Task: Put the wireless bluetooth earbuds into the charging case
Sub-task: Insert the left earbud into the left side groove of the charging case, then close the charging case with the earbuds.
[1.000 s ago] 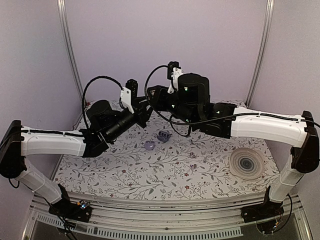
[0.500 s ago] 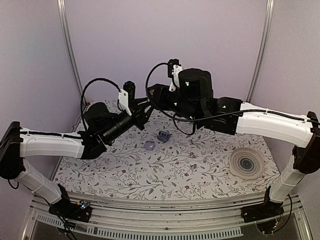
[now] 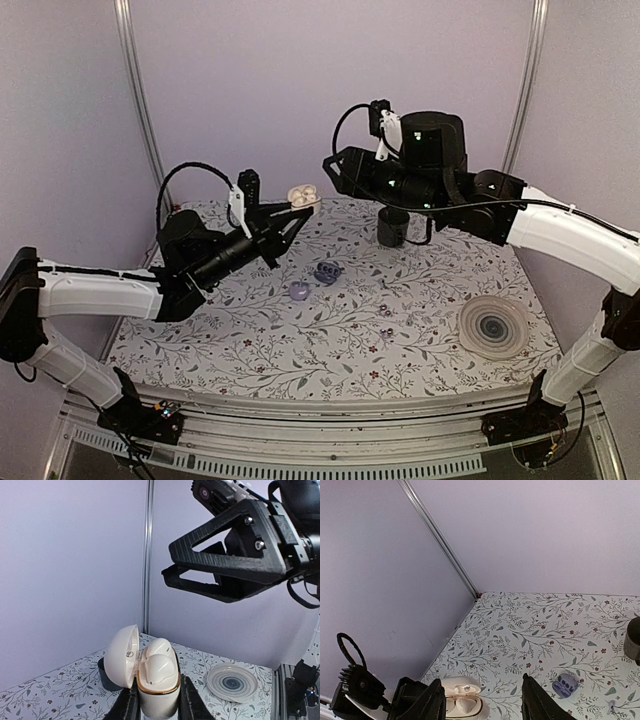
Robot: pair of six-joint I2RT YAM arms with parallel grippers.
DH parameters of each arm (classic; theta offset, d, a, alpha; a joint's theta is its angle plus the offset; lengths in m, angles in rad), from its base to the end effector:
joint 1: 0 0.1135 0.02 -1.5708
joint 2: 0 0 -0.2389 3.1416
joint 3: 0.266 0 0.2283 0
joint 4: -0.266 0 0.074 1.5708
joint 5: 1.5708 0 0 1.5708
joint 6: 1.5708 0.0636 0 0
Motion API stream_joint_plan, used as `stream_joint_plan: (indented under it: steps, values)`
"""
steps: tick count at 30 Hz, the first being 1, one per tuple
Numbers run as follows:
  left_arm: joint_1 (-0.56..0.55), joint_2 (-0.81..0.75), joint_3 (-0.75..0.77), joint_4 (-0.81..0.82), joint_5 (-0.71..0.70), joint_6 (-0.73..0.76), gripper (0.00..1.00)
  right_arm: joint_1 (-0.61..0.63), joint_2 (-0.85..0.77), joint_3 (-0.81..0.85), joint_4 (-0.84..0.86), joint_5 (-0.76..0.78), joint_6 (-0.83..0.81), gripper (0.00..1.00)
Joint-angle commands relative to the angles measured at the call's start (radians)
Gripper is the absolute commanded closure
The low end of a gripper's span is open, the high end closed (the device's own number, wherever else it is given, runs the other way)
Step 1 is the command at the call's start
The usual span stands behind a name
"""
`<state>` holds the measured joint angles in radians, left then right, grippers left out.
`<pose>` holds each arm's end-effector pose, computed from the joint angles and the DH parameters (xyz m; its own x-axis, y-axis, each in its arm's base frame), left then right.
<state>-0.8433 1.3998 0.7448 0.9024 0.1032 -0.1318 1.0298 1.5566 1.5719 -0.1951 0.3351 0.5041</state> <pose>0.2103 -0.2461 0.2959 0.0551 -0.2584 -0.9645 0.8237 0.5577 -0.1024 0.2074 0.3045 0.3918 -0.3912 0.2347 -0.8899 -0.5184 0.7428 0.4237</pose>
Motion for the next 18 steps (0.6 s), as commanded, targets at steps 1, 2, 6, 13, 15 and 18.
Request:
stream_joint_plan:
  steps: [1, 2, 6, 13, 15, 18]
  values:
    - [0.029, -0.036, -0.038, 0.052, 0.156, 0.019, 1.00, -0.079, -0.055, 0.008, -0.084, -0.167, -0.021, 0.47]
    - [0.033, -0.039, -0.046, 0.057, 0.186, 0.025, 1.00, -0.104, -0.062, -0.003, -0.092, -0.212, -0.023, 0.47]
    - [0.043, -0.030, -0.050, 0.042, 0.266, 0.027, 1.00, -0.212, -0.090, -0.052, -0.098, -0.412, -0.026, 0.48]
    - [0.043, 0.006, -0.019, 0.021, 0.364, -0.008, 1.00, -0.279, -0.076, -0.037, -0.144, -0.547, -0.121, 0.51]
    - [0.042, 0.002, -0.019, 0.017, 0.371, -0.007, 1.00, -0.310, -0.070, -0.033, -0.144, -0.617, -0.126, 0.55]
    - [0.037, -0.015, -0.021, 0.000, 0.388, 0.013, 1.00, -0.351, -0.048, -0.025, -0.138, -0.769, -0.117, 0.59]
